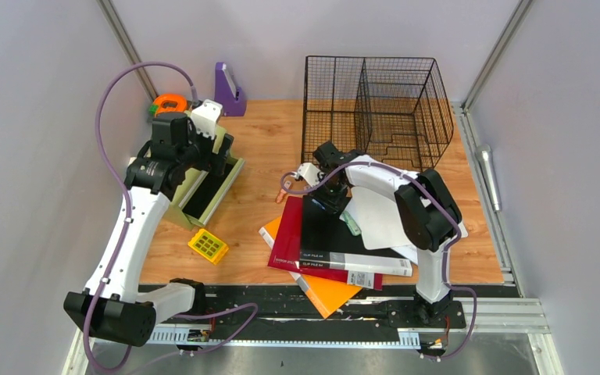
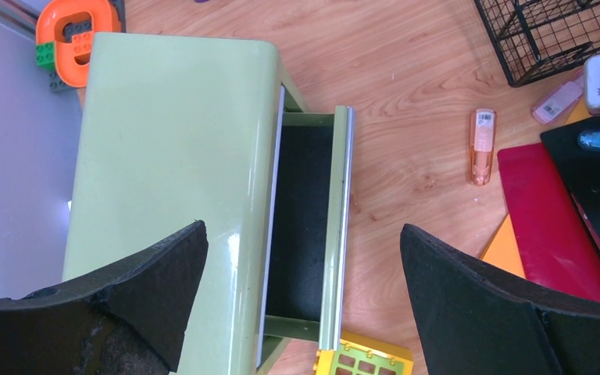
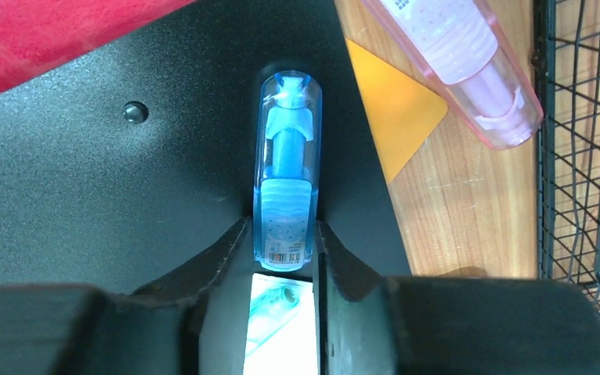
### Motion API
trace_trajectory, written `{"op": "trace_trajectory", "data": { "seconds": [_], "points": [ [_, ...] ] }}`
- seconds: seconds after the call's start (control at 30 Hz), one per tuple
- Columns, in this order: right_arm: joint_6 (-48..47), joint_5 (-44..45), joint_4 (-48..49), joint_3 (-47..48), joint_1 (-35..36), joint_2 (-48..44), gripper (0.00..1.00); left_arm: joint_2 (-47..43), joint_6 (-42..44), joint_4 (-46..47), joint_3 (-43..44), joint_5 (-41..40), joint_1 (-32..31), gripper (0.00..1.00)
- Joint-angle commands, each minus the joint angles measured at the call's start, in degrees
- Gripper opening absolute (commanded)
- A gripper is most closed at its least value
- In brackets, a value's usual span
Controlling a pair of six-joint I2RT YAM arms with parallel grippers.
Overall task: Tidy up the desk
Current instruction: Pick up the stationery from the center of the board, then place the stationery in the drawer.
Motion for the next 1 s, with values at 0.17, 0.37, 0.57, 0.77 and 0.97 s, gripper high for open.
{"op": "trace_trajectory", "data": {
  "seconds": [0.17,0.37,0.57,0.77,0.97],
  "points": [
    [-0.46,-5.69,-5.41,9.17,2.11,-0.61,0.03,-1.02,-1.76,0.92,2.33,-0.06,0.11,1.0],
    [-1.62,-7.35,-7.16,23.92,7.76,2.64,0.0,0.79,-4.25,-1.27,8.47,-2.74,0.54,1.0],
    [-3.6,-7.18,-7.35,43.1,12.34,13.28,0.01,3.26,-10.89,-4.07,15.61,-1.22,6.7,1.0],
    [-8.9,-3.89,-2.42,55.42,15.63,21.95,0.03,3.01,-14.16,-3.56,17.55,1.37,12.54,1.0],
    [-18.81,0.65,7.78,52.43,18.28,23.11,0.05,2.4,-14.24,-3.15,16.68,2.05,13.95,1.0]
  ]
}}
